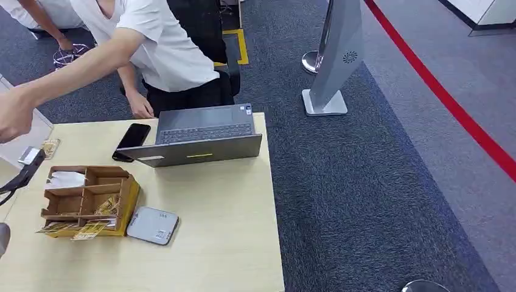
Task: Pass the card to the sensor for recognition and then transmit it.
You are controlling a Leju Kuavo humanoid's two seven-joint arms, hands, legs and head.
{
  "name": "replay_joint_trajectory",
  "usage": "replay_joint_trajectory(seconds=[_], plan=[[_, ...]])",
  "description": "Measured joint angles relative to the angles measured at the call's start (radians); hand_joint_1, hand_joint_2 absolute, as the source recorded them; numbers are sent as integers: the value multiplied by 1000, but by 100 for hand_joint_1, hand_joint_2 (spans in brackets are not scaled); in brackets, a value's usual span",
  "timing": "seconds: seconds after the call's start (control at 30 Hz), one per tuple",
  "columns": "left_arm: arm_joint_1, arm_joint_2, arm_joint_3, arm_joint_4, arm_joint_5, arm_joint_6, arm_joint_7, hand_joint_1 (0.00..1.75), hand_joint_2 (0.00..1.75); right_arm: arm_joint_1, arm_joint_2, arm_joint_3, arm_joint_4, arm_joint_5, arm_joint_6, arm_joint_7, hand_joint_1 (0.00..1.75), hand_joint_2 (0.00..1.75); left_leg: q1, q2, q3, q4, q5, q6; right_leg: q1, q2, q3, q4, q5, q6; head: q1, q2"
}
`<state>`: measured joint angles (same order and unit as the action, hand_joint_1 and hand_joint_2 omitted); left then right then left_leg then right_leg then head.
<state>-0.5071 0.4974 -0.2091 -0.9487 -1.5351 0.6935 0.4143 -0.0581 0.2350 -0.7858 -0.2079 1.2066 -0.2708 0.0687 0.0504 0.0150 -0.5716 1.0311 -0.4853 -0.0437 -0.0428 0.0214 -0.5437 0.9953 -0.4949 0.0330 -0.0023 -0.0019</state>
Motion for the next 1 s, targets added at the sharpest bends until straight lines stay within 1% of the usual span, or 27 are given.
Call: replay_joint_trajectory(seconds=[0.3, 0.43, 0.67, 0.73, 0.8, 0.9, 1.0], plan=[[-1, 5, -7, 22, 0, 0, 0, 175, 175, 0, 0, 1, 0, 0, 1, 0, 0, 175, 0, 2, 0, 0, 0, 0, 0, 1, -1, 0, 0, 0, 0, 0], [-2, 5, -10, 49, 0, 0, -8, 175, 175, 0, 0, 1, 0, -5, 3, 1, 0, 175, 0, 3, 0, 0, 0, 0, 0, 2, -2, 0, 0, 0, 0, 0], [14, 4, -10, 64, 0, 0, -13, 175, 175, -1, 0, 1, 0, -5, 4, 4, 0, 175, 0, 3, -1, 0, -1, 0, 0, 2, -2, 0, 0, 0, 0, 0], [22, -4, -5, 66, 2, 0, -42, 175, 175, -1, 0, 1, 0, -5, 4, 8, 0, 175, 0, 3, -1, 0, -1, 1, 0, 2, -2, 0, 0, 0, 0, 0], [46, -19, 9, 56, 0, 0, -60, 175, 175, -1, 0, 1, 0, -5, 3, 10, 0, 175, 0, 3, -1, 0, -1, 1, 0, 2, -2, 0, 0, 0, 0, 0], [75, -39, 12, 38, 0, 1, -57, 175, 175, 0, 0, 1, 0, -5, 3, 12, 0, 175, 0, 3, -1, 0, -1, 1, 0, 2, -2, 0, 0, 0, 0, 0], [82, -53, 12, 32, 0, 1, -53, 175, 175, 0, 0, 1, 0, -5, 1, 13, 0, 175, 0, 3, -1, 0, -1, 1, 0, 2, -2, 0, 0, 0, 0, 0]])
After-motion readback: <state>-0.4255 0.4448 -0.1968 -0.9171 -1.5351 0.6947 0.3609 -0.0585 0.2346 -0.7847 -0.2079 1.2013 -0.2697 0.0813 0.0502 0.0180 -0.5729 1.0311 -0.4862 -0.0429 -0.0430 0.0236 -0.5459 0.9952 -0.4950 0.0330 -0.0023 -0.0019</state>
